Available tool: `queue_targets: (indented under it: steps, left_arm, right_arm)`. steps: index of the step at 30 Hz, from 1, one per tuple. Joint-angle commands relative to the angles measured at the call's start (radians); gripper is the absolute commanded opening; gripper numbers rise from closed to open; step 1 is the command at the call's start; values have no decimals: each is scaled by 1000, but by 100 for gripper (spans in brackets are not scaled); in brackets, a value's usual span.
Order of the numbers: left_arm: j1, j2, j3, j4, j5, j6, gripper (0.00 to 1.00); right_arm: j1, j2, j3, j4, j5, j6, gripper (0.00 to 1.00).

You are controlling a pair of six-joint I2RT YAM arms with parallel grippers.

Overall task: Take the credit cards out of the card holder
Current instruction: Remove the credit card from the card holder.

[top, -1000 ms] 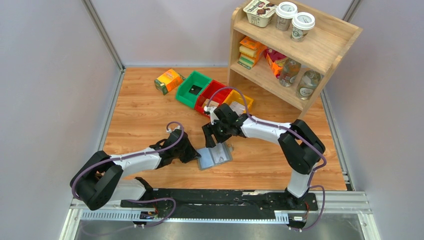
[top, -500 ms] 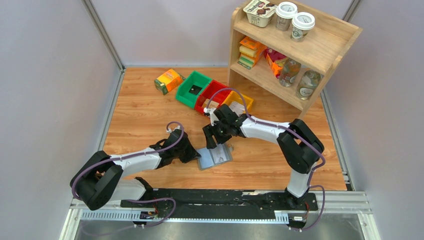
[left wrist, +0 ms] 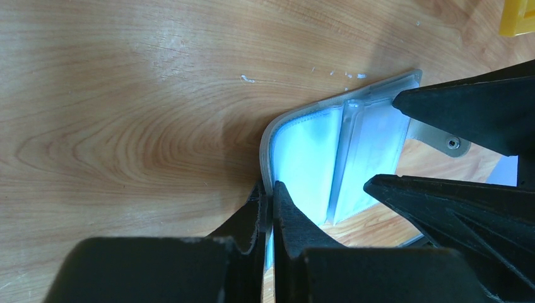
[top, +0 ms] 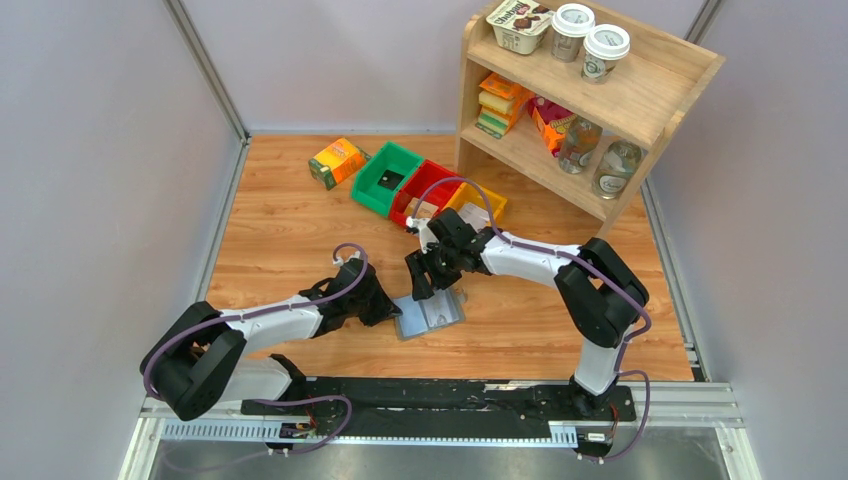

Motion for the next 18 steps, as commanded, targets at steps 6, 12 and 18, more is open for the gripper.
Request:
queue_targets:
  steps: [6,12,18]
  left_arm:
    - [-5,-1,18,-5,-6,5,1]
    - [-5,0,18,-5,-6,5,1]
    - [-5,-4,15,-5,-8,4,1]
  right_arm:
    - [1,-71,38,-11,104,-14,68]
    - [-1,-60,53,-16,142,-25,71]
    - [-1,-33,46,-17,165,-23,71]
